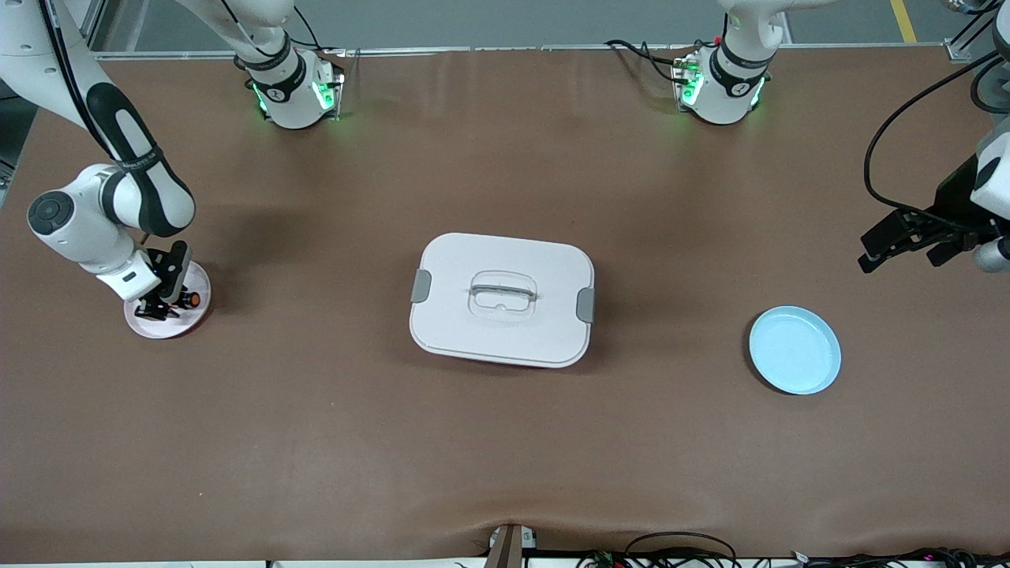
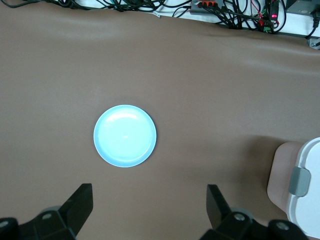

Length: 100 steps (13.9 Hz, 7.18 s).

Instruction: Transfer orange switch to right arm and place

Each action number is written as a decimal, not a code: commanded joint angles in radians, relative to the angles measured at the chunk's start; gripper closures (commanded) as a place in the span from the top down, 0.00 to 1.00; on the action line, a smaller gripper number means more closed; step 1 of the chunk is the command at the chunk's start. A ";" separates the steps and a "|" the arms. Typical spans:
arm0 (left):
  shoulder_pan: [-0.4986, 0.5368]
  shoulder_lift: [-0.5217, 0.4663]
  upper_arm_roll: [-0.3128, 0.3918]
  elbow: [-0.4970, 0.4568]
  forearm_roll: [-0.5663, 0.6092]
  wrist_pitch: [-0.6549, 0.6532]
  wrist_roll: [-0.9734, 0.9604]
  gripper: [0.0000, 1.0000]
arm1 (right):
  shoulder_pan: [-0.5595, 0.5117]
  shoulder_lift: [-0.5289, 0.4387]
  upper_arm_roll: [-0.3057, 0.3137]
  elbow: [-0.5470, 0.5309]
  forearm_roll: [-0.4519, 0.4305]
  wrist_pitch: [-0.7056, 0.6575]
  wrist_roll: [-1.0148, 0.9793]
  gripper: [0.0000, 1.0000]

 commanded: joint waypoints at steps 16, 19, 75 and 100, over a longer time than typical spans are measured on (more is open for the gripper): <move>-0.026 -0.014 0.036 0.008 0.004 -0.022 0.016 1.00 | -0.014 -0.128 0.002 0.483 0.097 -0.849 0.394 1.00; -0.024 -0.017 0.036 0.040 0.006 -0.039 0.015 1.00 | 0.001 -0.128 0.011 0.613 0.084 -1.038 0.558 1.00; -0.034 0.006 0.027 0.102 0.004 -0.179 0.001 1.00 | 0.282 -0.331 -0.094 0.970 0.107 -1.479 1.643 1.00; -0.038 0.006 0.027 0.102 0.016 -0.222 0.009 1.00 | 0.309 -0.458 -0.035 0.795 0.093 -1.404 1.695 1.00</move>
